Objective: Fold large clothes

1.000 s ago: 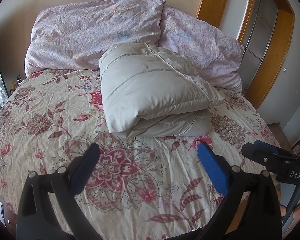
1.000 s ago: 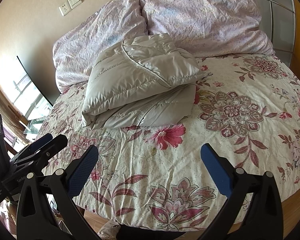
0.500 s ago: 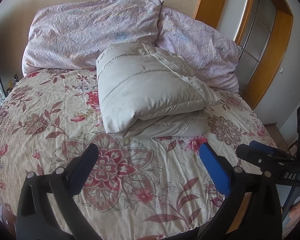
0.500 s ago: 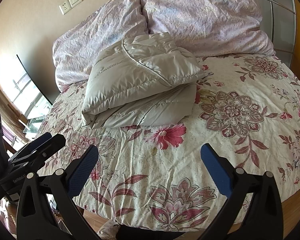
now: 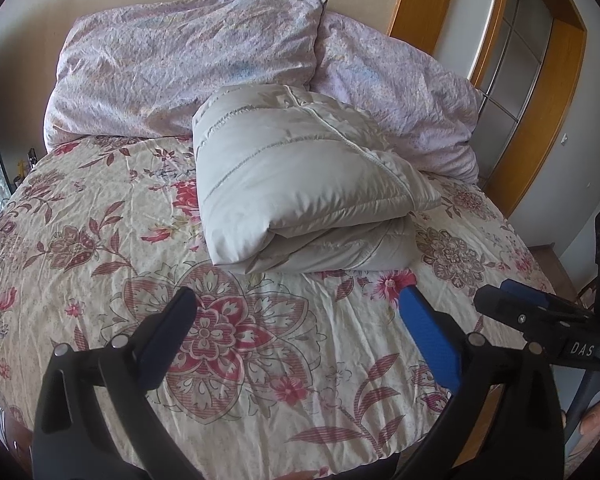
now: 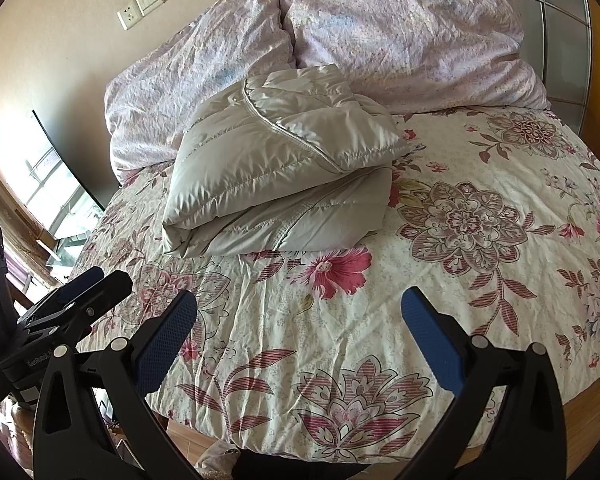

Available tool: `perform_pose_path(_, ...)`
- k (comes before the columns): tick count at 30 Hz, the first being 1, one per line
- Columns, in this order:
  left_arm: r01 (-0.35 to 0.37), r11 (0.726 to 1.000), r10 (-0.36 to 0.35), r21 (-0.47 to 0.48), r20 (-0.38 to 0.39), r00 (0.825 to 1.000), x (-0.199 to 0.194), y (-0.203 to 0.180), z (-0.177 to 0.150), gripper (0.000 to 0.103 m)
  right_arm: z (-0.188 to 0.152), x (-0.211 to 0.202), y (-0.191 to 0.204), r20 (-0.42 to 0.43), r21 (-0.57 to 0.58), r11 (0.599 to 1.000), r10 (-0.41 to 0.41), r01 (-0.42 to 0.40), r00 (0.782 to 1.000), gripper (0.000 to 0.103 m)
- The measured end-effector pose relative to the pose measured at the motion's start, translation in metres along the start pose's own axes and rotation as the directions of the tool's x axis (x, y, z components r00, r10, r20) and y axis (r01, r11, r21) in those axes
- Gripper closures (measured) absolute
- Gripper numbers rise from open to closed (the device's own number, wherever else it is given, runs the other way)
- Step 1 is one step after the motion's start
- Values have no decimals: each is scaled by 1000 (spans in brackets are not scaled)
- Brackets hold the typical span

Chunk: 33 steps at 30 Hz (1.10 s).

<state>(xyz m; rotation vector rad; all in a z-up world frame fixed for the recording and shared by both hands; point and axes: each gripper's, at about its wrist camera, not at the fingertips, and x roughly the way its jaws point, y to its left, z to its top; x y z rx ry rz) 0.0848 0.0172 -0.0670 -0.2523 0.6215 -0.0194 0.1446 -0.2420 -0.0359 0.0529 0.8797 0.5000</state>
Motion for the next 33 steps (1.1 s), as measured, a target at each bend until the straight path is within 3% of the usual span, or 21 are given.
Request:
perform_pose_path(19,10,1000,-10,12,6,1000,-1,-3,-1,2,0,1,-1,-2,0,1000,-1,1,1000,1)
perform_pose_path(23,-37,999,36,33,15,999,0,-6,-1,2,-1,1,-2,-2,1,1000,0,0,1000,1)
perform_pose_path(33,-45,998,44,36,12,999,0,-4,-1,2,-1,1,-3,-1,5,1000,-2,2,1000,1)
